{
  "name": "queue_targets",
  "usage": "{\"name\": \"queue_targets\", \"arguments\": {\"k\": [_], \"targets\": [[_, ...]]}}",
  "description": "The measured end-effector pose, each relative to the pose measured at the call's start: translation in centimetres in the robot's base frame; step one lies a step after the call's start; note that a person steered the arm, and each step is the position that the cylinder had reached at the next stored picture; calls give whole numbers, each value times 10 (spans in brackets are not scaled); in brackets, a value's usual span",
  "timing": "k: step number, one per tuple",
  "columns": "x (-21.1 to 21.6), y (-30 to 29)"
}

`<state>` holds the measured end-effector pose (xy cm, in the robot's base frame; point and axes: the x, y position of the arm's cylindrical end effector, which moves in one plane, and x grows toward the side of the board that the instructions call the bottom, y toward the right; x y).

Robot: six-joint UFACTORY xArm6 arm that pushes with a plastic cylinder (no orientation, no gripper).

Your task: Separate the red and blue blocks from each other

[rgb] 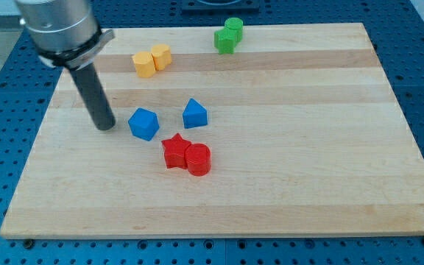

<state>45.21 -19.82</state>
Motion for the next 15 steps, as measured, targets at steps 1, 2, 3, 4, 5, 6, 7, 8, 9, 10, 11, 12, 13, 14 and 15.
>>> {"name": "queue_targets", "arguments": {"k": [1,2,3,4,5,6,7,8,9,10,11,12,13,14,15], "targets": [[28,4],[29,31],[9,52],[-4,67],[0,68],[3,31],[-19,22],[-33,42],[-30,60],[-21,74],[-14,74],[2,65],[15,66],[12,77],[6,93]]}}
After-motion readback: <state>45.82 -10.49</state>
